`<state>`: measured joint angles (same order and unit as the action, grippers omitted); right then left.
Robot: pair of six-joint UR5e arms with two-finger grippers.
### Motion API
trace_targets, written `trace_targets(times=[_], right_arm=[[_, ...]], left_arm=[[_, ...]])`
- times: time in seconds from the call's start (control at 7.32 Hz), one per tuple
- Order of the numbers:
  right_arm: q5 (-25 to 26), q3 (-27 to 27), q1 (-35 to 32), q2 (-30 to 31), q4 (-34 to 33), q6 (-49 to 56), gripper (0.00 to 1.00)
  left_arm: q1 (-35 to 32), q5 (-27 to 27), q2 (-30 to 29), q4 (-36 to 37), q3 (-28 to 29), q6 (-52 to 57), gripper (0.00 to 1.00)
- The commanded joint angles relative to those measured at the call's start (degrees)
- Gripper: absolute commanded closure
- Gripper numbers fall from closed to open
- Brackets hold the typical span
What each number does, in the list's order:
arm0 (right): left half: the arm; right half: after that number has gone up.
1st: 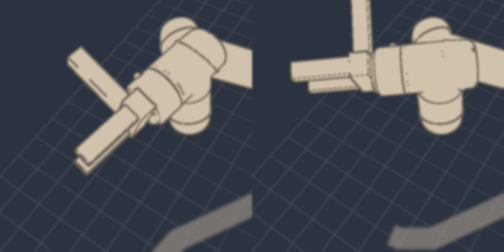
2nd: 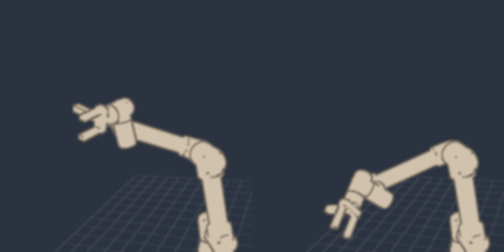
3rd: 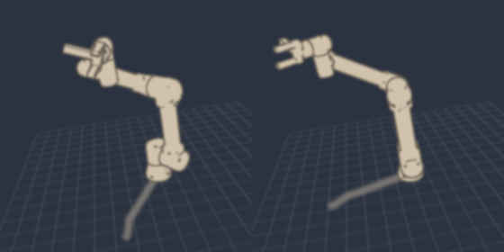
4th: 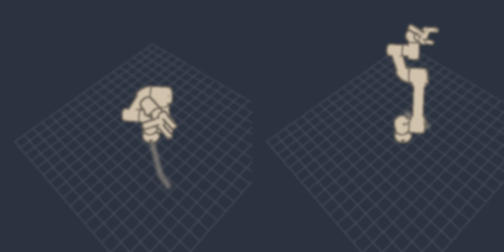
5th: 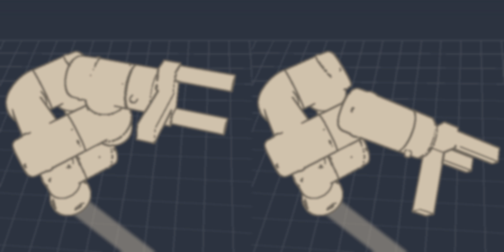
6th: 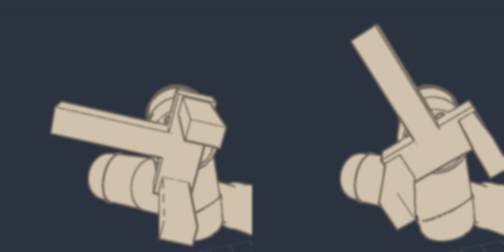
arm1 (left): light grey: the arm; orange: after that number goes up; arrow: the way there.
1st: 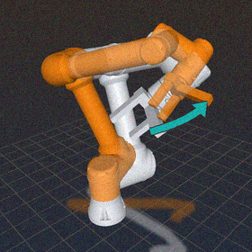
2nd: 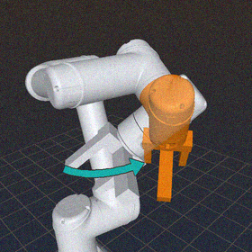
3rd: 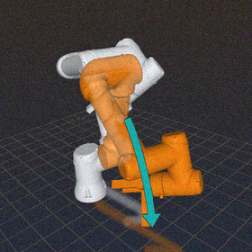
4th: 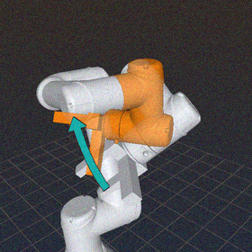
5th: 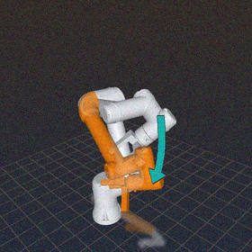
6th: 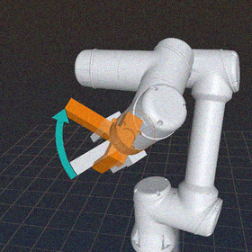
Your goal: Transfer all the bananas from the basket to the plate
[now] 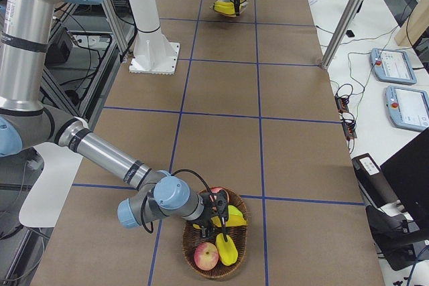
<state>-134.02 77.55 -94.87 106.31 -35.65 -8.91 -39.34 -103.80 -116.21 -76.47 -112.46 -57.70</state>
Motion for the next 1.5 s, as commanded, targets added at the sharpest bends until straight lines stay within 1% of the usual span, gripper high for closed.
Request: trace_targets(times=[0.0,0.14,0.27,0.41,0.55,0.68,0.82,0.96,1.23,1.37], right_arm=[[-2.63,0.41,-2.68,0.3,-0.39,4.15,1.0],[-4.47,1.37,-3.04,0.13,-0.56,4.16,1.0],[-9.19,5.38,-3.74,-0.05,-6.13,4.16,1.0],[-10.37,12.38,-4.09,0.04,-14.54,3.55,1.0],[-10.73,17.93,-2.62,-0.4,-20.19,2.15,1.0],[-10.82,22.34,2.01,-0.75,-20.86,-5.17,1.0],[-10.99,25.34,6.41,-3.02,-20.17,-15.86,1.0],[-11.34,26.59,10.54,-6.52,-19.73,-24.41,1.0],[-11.09,26.51,18.63,-16.0,-19.64,-38.4,1.0],[-10.47,26.6,23.89,-20.57,-19.29,-45.08,1.0]], left_arm=[[0.05,0.0,-0.24,0.0,0.05,-0.05,0.0],[0.05,-0.09,-0.42,0.0,0.05,-0.13,0.0],[0.23,-0.09,-0.59,-0.17,0.13,-1.61,0.0],[0.14,-0.09,-0.59,-1.57,0.05,-2.06,0.0],[0.05,-0.09,-0.59,-4.28,-0.13,-2.85,0.0],[-0.03,-0.17,-0.42,-9.09,0.22,-5.12,0.0],[-0.3,-0.44,-0.33,-13.58,0.92,-6.71,0.0],[-0.3,-1.66,-0.33,-19.1,2.32,-10.03,0.0],[-0.21,-1.67,-0.42,-34.2,6.44,-16.27,0.0],[-0.04,-1.67,-0.59,-40.19,8.46,-18.48,0.0]])
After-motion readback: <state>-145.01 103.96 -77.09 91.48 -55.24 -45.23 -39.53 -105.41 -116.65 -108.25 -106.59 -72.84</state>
